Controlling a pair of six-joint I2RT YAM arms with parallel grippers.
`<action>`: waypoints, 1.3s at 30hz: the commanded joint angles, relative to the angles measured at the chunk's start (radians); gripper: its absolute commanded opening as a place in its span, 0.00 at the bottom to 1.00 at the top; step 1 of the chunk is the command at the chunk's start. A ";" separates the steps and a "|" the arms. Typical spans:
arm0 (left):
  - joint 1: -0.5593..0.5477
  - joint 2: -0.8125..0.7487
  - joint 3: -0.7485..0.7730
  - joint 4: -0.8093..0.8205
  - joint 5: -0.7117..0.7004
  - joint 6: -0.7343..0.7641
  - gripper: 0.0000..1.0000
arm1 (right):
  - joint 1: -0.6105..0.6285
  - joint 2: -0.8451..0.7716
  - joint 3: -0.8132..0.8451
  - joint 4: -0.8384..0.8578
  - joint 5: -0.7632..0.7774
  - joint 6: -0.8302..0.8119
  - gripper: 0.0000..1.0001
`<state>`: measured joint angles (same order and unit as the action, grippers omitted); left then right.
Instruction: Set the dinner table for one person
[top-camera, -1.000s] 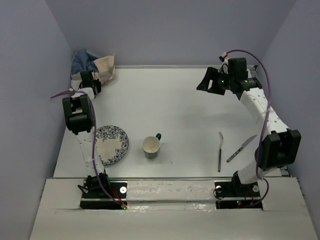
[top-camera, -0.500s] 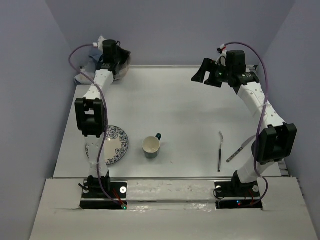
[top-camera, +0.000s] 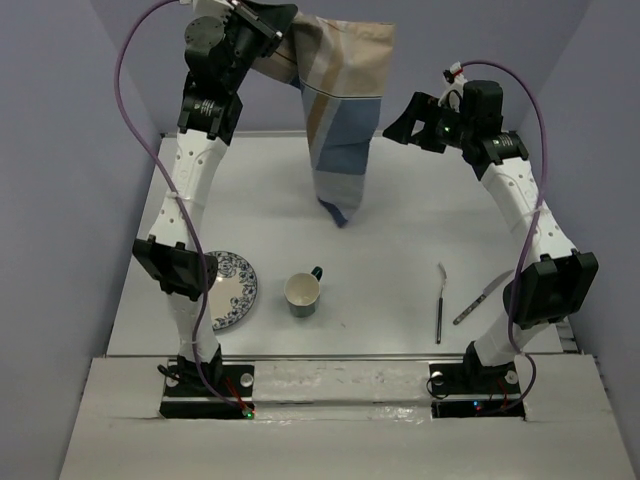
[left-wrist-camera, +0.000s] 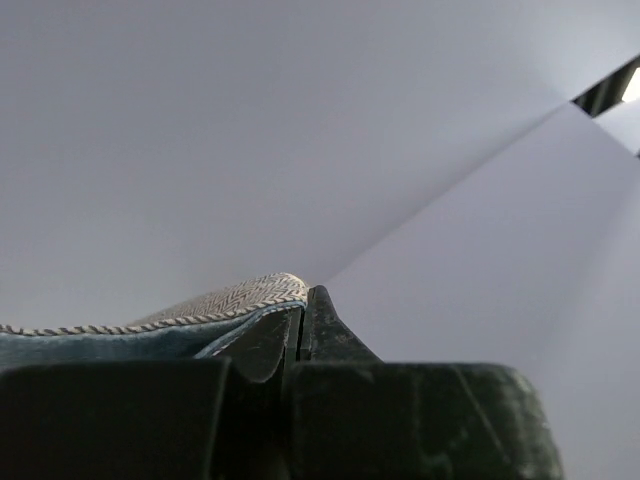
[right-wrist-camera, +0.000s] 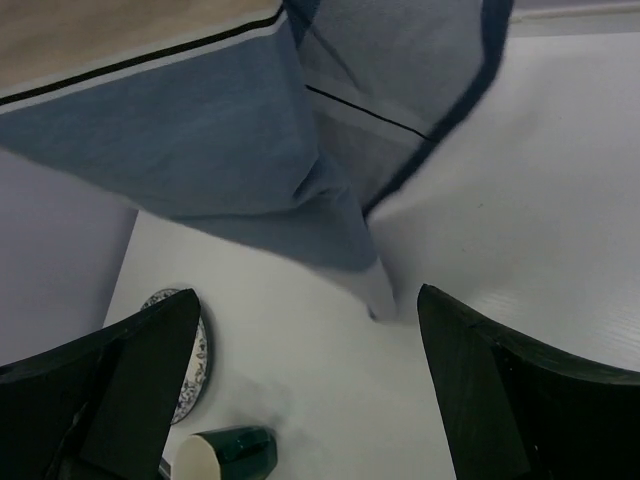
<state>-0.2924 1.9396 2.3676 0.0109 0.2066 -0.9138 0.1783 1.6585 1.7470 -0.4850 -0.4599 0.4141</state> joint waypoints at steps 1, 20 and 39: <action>-0.045 -0.041 0.073 0.049 0.025 -0.042 0.00 | 0.007 -0.003 0.051 0.033 0.015 -0.008 0.97; 0.048 0.153 -0.364 0.057 -0.128 -0.060 0.00 | 0.055 0.234 -0.153 0.100 -0.301 -0.035 0.96; 0.116 0.058 -0.573 0.201 -0.064 -0.043 0.00 | 0.369 0.247 -0.354 0.189 -0.191 0.057 0.95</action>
<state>-0.1936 2.0846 1.8378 0.1287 0.1173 -0.9661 0.5121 1.9324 1.3750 -0.3477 -0.6510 0.4458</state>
